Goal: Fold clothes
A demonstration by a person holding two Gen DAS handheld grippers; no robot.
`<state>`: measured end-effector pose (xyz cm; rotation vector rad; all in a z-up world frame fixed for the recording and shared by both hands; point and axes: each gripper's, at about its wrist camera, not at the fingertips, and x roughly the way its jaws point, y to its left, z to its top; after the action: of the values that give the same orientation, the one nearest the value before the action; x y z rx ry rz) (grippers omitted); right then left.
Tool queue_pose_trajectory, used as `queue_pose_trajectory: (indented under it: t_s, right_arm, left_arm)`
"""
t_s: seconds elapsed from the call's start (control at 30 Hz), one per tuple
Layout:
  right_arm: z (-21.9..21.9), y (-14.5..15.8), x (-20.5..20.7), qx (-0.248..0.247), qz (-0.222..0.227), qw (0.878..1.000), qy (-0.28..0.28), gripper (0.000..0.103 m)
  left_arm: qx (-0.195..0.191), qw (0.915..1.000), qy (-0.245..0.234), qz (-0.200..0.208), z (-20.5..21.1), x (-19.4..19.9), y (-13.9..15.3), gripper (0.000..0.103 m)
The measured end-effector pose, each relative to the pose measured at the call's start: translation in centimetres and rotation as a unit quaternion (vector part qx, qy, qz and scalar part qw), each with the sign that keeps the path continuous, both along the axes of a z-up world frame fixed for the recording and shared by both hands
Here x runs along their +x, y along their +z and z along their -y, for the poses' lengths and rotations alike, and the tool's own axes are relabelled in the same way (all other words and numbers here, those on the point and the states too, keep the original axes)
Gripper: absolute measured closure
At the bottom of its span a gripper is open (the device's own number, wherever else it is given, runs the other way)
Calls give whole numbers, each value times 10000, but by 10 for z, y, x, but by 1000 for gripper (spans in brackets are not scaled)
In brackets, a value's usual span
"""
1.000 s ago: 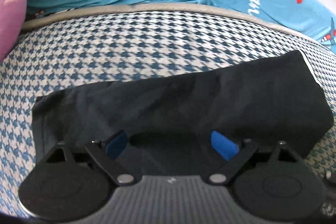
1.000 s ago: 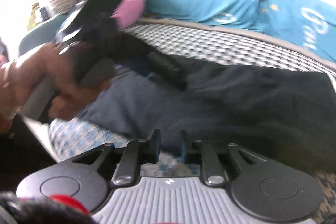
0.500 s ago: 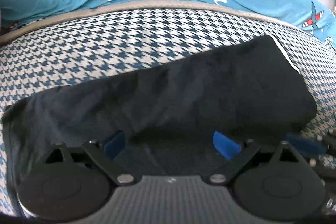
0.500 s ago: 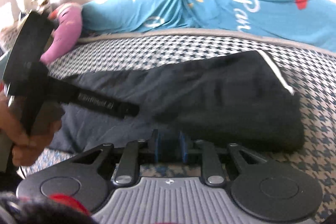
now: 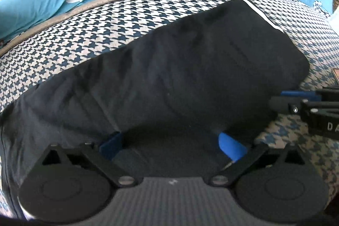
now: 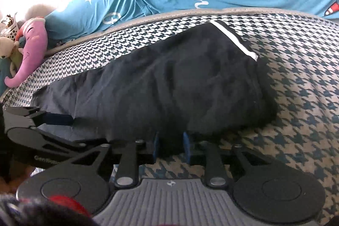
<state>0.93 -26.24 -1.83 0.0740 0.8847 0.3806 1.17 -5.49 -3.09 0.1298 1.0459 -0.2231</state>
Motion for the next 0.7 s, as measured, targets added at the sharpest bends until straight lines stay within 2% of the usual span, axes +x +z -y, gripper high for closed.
queue_pose_trajectory:
  t_s: [0.13,0.27,0.37,0.5,0.7]
  right_arm:
    - [4,12,-4,-115,36,9999,82,78]
    - [24,28,4,42,294,9995,-119,78]
    - [40,32,13,121,411,9983,-403,77]
    - [53,26,25,193,408,9971,-618,67]
    - [73,17,42,301,403,9943,-939,60]
  left_arm:
    - [-121,9998,-68,-142,-2,-3,4,1]
    - [-532,9984,-211,22,-3,-1,18,1]
    - [-530,9982,-37,268,-9,5,26,1]
    - [-581,9979,233,187,-18,12,21,1]
    - [-576,9973,415,178,-23,13,20,1]
